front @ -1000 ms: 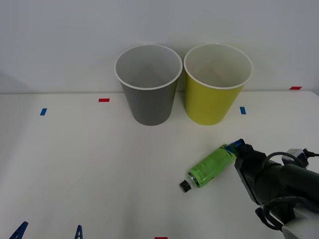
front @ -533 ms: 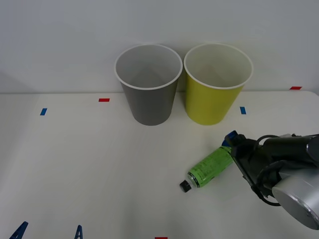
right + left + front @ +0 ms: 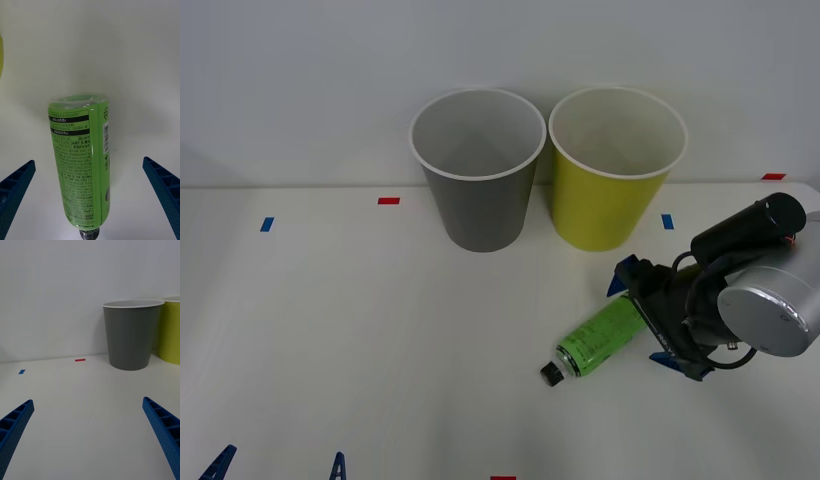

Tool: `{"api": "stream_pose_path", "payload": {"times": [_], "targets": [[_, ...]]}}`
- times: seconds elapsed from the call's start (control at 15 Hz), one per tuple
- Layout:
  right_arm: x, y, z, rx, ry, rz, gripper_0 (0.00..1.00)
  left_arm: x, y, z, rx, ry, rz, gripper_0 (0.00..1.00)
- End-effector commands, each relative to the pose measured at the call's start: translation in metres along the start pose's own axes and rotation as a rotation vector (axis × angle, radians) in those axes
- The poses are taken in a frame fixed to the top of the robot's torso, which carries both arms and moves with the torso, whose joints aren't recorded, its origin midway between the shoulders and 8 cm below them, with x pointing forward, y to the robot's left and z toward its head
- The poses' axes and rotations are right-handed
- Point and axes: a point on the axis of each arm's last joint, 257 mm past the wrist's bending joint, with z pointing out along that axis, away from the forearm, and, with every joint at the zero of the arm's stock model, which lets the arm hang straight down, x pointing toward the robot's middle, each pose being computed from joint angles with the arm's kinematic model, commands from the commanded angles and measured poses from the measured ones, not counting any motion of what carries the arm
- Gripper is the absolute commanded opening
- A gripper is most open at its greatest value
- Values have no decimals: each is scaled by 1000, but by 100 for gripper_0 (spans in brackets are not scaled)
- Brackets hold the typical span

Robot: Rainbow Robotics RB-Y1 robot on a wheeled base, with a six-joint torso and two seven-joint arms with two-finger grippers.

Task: Put cans in the gray bin and PET bottles in the light green bin.

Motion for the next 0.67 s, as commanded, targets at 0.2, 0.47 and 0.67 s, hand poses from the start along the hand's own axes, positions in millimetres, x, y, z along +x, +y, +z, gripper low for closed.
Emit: {"api": "stream_pose_path", "payload": {"times": [0.2, 0.47, 0.67], "targets": [[-12, 4, 9, 52, 9, -30, 100, 0, 0, 0, 0, 0, 0, 100], [-19, -3, 18, 82, -29, -71, 100, 0, 0, 0, 0, 0, 0, 100], [-20, -4, 22, 98, -27, -78, 100, 0, 0, 0, 0, 0, 0, 100]]}}
